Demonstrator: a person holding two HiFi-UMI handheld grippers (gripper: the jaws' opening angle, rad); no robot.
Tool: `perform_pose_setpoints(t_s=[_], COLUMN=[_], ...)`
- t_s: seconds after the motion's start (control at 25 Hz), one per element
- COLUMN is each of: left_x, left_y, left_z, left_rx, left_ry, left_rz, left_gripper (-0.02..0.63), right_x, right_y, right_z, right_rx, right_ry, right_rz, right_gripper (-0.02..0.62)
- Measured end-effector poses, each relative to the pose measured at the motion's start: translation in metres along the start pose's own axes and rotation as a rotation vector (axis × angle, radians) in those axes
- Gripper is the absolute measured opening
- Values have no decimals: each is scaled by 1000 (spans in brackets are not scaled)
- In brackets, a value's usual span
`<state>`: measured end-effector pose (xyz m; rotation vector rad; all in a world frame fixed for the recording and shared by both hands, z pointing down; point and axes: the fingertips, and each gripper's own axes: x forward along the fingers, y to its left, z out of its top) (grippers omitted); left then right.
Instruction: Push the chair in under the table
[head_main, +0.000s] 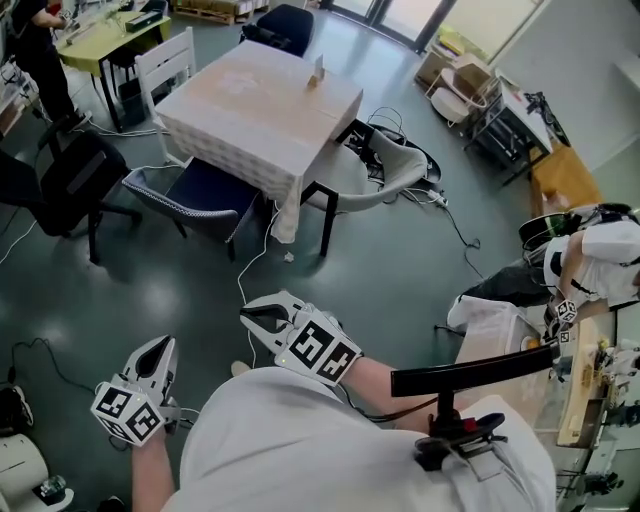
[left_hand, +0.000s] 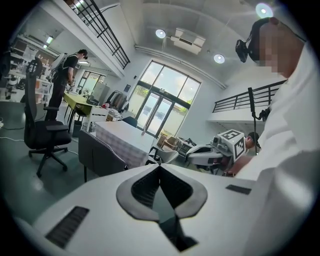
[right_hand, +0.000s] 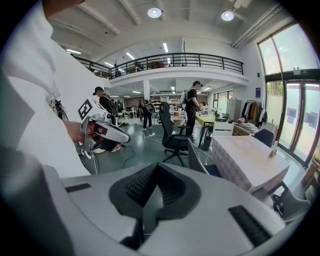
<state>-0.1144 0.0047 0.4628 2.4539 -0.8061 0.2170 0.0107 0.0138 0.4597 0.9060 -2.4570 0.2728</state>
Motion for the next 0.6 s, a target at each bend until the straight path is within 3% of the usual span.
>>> perform_pose_setpoints(t_s=[0.6], left_x=[42], left_y=[24], left_z=[11], left_rx=[-35], left_ry=[33], left_rz=[10], left_gripper=[12], right_x=[14], right_y=[-40], right_z=[0], right_rx=[21], right_ry=[9], right_rz=[7], right_gripper=[14])
